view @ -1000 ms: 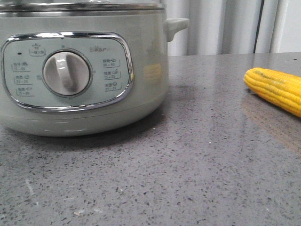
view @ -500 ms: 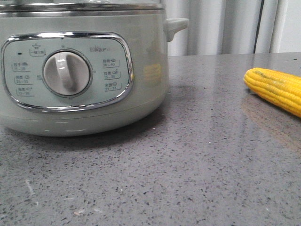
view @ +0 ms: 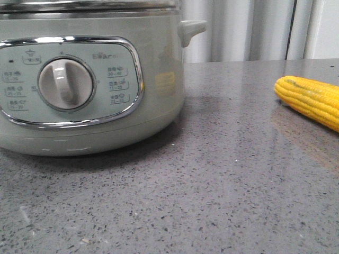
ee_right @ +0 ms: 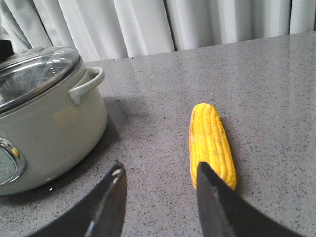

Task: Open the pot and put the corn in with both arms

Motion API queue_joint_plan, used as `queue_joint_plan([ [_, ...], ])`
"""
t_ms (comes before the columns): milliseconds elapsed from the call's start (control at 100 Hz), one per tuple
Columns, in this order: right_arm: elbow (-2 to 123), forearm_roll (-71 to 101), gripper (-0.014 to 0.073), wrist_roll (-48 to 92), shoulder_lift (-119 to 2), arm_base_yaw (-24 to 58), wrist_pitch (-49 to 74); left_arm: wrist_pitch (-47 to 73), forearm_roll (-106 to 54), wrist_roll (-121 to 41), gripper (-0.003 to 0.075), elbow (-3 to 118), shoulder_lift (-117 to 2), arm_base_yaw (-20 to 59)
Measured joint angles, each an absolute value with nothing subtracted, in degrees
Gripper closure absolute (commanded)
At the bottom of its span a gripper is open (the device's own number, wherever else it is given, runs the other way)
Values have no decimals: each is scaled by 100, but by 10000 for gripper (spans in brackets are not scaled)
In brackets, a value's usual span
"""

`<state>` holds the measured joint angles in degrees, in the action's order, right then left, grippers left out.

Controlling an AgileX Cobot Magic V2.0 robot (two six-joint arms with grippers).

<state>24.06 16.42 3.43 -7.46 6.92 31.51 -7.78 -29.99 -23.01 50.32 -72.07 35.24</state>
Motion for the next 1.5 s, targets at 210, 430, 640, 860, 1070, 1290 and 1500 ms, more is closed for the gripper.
queue_joint_plan([
  [210, 2638, 1643, 312, 343, -1079, 692, 2990, -755, -3010, -2301, 605, 5022, -6482, 3524],
  [430, 3539, 1643, 312, 592, -2349, 692, 3023, -742, -3010, -2301, 604, 5022, -5852, 3432],
  [640, 4480, 1643, 311, 1036, -3537, 692, 3214, -372, -3010, -2301, 604, 5022, -5161, 2672],
  [860, 5099, 1640, 312, 1072, -4575, 692, 3343, 771, -2924, -2301, 604, 5022, -4661, 909],
  [1070, 5295, 1630, 311, 1082, -5119, 692, 3710, 1465, -2800, -2301, 604, 5013, -4372, -773],
  [1290, 5294, 1630, 312, 1094, -5187, 692, 3766, 1219, -2814, -2301, 604, 4805, -4585, -1408],
  [1500, 5307, 1630, 312, 1094, -5187, 692, 3896, 1181, -2948, -2301, 604, 4589, -5186, -1656],
])
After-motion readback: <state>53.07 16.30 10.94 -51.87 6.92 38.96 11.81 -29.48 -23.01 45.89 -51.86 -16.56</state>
